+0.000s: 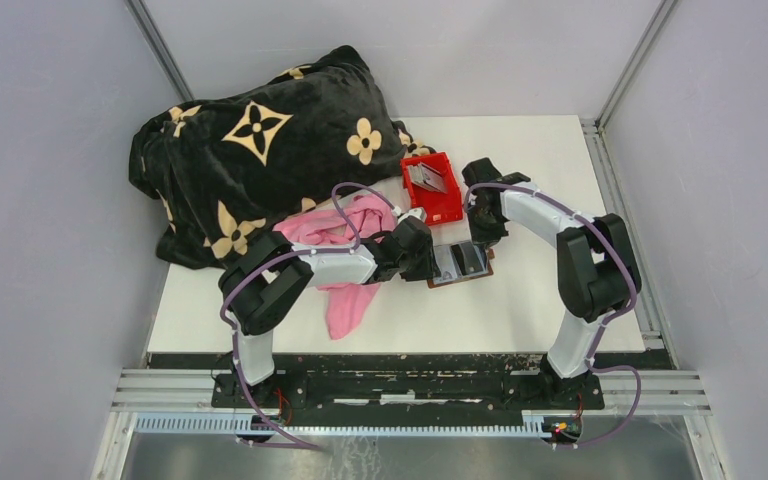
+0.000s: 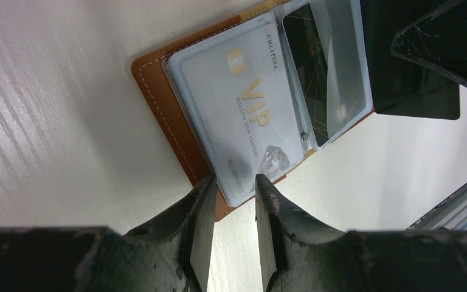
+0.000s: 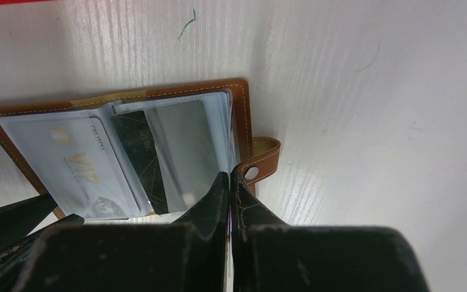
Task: Put the credit cards into the card holder
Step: Insert the credit card into the card holder.
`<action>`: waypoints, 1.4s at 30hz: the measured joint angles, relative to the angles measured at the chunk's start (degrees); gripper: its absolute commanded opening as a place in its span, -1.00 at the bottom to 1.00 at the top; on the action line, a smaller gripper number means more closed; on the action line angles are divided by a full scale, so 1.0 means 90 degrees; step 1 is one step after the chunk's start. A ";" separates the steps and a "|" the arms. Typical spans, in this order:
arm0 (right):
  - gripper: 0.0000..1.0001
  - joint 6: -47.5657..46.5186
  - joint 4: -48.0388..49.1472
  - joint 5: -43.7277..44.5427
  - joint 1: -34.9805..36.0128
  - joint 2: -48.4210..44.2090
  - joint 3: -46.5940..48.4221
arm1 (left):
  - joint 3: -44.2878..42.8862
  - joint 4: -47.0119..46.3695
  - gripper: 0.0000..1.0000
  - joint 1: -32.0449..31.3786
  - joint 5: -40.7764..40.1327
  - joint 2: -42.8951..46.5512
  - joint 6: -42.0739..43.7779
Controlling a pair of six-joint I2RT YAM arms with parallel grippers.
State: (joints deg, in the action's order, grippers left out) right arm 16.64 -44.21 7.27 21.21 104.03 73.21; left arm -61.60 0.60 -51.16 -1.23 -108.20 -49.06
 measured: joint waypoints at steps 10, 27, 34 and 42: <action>-0.98 0.0012 0.0158 -0.0206 -0.0151 -0.0100 -0.0165 | -0.0005 0.0053 -0.28 0.0027 -0.0019 0.0005 0.0058; -0.98 0.0029 0.0600 -0.0833 -0.0265 -0.0304 -0.0537 | 0.0019 0.0141 -0.31 0.0311 -0.0019 0.0039 0.0087; -0.98 0.0129 0.1095 -0.1146 -0.0372 -0.0563 -0.0940 | 0.0029 0.0141 -0.32 0.0318 -0.0015 0.0041 0.0087; -0.98 0.0299 0.1673 -0.1547 -0.0372 -0.0758 -0.1362 | 0.0092 0.0153 -0.32 0.0350 -0.0017 0.0087 0.0087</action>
State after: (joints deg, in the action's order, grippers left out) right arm 19.33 -29.15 -6.66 17.87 97.21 60.95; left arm -60.77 1.98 -48.01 -1.39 -107.42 -48.27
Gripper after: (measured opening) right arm 0.017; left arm 0.339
